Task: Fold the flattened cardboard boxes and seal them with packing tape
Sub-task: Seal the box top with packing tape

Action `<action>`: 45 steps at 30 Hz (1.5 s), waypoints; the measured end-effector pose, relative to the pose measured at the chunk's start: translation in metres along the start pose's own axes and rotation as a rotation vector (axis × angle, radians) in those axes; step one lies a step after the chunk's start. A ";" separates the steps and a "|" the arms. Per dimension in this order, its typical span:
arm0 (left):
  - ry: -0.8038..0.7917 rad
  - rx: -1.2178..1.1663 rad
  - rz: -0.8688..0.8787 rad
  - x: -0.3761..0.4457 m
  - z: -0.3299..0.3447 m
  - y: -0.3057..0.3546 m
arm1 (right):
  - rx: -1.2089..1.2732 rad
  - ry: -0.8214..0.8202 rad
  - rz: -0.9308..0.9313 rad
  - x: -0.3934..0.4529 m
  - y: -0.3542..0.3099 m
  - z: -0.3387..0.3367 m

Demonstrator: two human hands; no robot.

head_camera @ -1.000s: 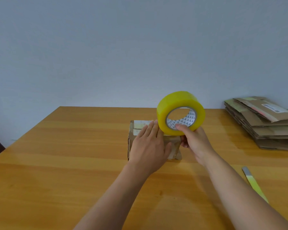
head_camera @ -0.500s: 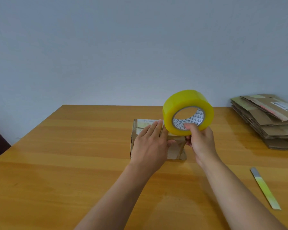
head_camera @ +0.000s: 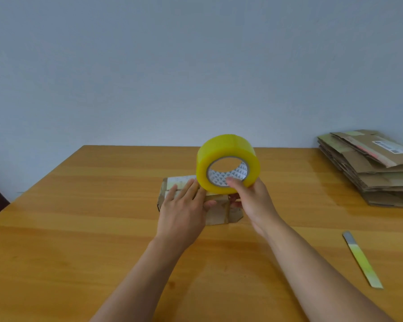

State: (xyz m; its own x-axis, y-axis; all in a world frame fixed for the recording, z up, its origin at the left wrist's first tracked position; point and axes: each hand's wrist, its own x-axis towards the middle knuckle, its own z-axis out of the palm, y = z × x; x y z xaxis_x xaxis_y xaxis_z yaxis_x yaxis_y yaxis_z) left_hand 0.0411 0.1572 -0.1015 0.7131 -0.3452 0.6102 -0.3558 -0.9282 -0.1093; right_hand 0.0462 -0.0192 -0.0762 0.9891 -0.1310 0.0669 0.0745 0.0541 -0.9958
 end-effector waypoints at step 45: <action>-0.333 -0.158 -0.135 0.004 -0.023 0.004 | 0.163 0.268 0.104 0.010 0.032 -0.056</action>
State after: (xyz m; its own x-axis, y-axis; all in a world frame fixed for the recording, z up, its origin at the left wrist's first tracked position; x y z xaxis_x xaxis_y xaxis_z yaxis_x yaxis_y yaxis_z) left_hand 0.0284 0.1553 -0.0818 0.9076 -0.2719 0.3200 -0.3154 -0.9445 0.0922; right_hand 0.0512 -0.0745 -0.1109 0.9254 -0.3714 -0.0752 0.0156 0.2356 -0.9717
